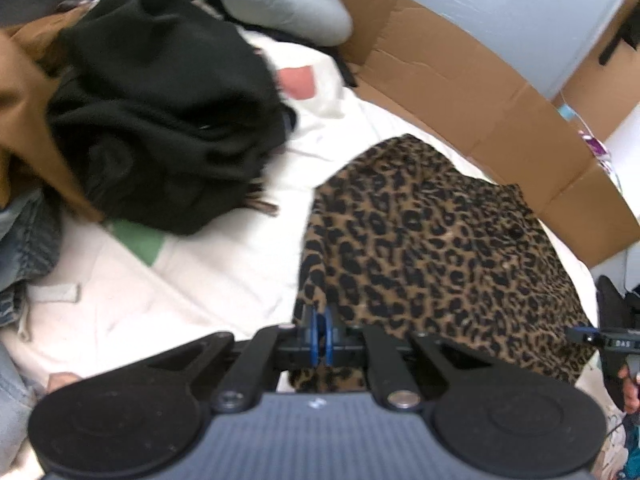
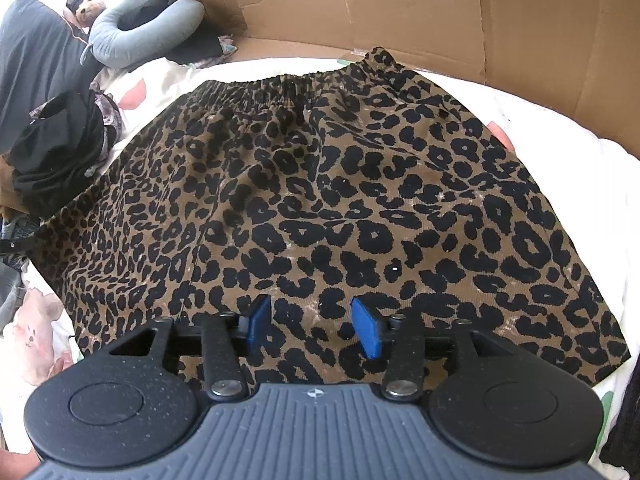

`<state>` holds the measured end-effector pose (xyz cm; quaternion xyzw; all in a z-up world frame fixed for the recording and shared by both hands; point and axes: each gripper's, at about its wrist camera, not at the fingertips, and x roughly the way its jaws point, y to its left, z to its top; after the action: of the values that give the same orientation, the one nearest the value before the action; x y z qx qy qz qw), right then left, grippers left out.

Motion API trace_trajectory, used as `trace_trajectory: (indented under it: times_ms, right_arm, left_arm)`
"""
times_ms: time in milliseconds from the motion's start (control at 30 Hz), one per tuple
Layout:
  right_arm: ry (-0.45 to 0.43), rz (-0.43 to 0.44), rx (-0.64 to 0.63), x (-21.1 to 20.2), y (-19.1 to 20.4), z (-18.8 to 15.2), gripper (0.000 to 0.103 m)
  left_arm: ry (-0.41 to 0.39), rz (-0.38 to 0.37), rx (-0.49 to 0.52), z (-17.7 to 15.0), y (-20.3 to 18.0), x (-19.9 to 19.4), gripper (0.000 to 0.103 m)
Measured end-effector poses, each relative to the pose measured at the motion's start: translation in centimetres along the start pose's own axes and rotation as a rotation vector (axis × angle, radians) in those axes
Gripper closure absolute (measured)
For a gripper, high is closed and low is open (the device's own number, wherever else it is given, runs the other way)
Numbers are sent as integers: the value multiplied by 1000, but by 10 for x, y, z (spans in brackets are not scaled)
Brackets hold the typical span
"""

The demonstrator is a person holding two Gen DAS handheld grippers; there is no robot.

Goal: Fold clothes

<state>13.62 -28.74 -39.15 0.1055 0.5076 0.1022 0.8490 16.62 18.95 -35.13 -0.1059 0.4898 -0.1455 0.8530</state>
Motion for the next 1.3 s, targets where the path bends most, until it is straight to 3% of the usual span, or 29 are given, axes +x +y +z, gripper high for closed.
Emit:
trace_trajectory:
  times_ms: [233, 467, 733, 1133, 1300]
  right_arm:
    - [-6, 19, -18, -8, 8, 0, 25]
    - [-42, 81, -21, -20, 23, 5, 24]
    - [-160, 108, -130, -37, 48, 11, 24]
    - [-144, 245, -188, -32, 86, 18, 25]
    - [-132, 257, -201, -27, 97, 18, 27]
  left_arm:
    - [51, -60, 38, 11, -32, 4, 99]
    - [51, -169, 28, 23, -68, 15, 99]
    - [70, -207, 66, 26, -100, 25, 99]
    - [102, -336, 100, 27, -146, 41, 99]
    - [119, -383, 118, 24, -164, 46, 99]
